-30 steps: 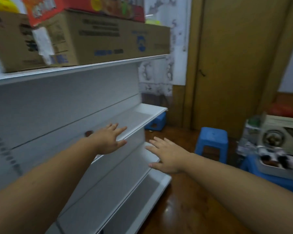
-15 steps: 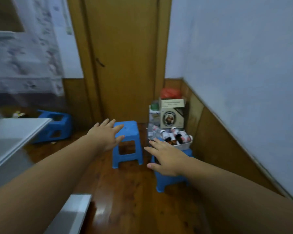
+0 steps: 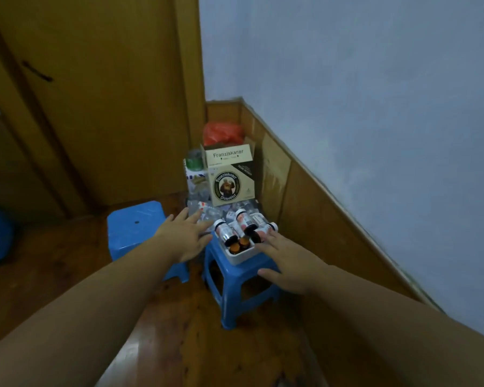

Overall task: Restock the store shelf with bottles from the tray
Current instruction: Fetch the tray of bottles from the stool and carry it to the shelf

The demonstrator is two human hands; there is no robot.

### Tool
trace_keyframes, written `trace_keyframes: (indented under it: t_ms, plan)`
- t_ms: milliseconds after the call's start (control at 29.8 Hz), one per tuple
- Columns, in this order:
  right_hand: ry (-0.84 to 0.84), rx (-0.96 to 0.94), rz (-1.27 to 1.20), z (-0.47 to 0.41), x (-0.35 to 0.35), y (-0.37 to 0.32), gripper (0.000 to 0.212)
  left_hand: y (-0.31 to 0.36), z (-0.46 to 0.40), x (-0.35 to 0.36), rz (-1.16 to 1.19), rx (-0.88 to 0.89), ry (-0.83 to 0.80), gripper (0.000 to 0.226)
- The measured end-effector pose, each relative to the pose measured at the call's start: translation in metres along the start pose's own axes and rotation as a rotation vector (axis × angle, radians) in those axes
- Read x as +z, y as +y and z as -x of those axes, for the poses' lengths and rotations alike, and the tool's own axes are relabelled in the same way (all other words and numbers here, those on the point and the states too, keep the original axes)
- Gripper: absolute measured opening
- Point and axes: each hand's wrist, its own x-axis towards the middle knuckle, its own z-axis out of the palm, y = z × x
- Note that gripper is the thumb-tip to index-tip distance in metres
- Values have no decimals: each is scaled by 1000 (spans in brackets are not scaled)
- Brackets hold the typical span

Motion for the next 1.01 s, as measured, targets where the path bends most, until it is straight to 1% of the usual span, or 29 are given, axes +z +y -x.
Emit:
trace_keyframes:
  t_ms: [101,168,268,335,402,436,503,570,604,637,671,738,838,905,1006]
  plan:
    - [-22,4,-31,-58,6,52,66,0,-63,19,51,-21,-2,56]
    - [-33,31,-138,-102,12,86,64,-1,-109,37,189,-73,-18,56]
    - [-46,51,-346,-166,25,135,58,0,-174,63,564,-178,-12,54]
    - [-51,92,-505,-205,36,170,48,2,-210,84,852,-314,38,55]
    - [-38,242,-685,-242,52,207,33,6,-239,109,1060,-487,72,56]
    - [-35,347,-763,-260,63,225,37,7,-252,124,1126,-569,73,56]
    - [-55,599,-885,-293,89,257,53,5,-277,155,1244,-710,24,51]
    - [-61,762,-942,-320,118,280,56,1,-302,181,1462,-862,16,32]
    - [-71,813,-954,-331,133,289,56,-2,-313,193,1551,-937,33,19]
    - [-92,840,-966,-340,147,294,57,-5,-323,204,1613,-997,56,13]
    - [-120,848,-980,-348,160,297,57,-7,-331,215,1645,-1029,61,12]
    - [-164,819,-1019,-363,177,300,56,-7,-340,238,1759,-1077,62,19]
    - [-195,746,-1091,-385,188,305,47,-1,-349,261,1864,-1090,41,29]
    - [-196,719,-1122,-395,191,307,44,2,-353,272,1899,-1144,17,33]
    - [-181,734,-1140,-403,190,306,46,1,-355,285,1902,-1155,6,35]
